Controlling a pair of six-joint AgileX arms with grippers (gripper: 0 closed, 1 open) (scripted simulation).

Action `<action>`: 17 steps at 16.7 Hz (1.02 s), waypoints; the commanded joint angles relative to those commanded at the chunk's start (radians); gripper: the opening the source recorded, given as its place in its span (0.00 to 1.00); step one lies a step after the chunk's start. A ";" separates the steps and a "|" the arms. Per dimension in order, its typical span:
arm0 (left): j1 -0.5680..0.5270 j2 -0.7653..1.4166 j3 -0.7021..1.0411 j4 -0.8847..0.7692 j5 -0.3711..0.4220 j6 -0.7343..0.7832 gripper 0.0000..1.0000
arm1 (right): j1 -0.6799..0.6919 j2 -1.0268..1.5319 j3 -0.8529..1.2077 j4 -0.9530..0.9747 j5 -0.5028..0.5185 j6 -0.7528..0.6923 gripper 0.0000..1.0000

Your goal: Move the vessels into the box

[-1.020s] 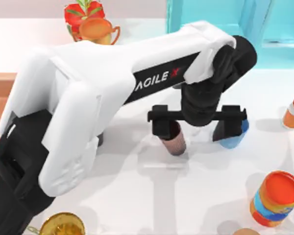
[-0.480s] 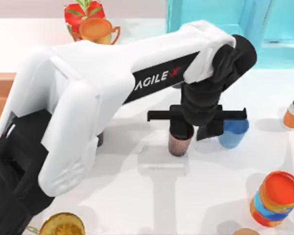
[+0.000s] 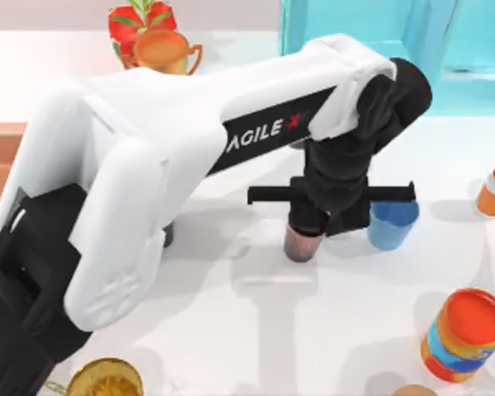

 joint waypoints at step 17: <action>0.162 -0.340 -0.172 -0.158 0.008 0.162 0.00 | 0.000 0.000 0.000 0.000 0.000 0.000 1.00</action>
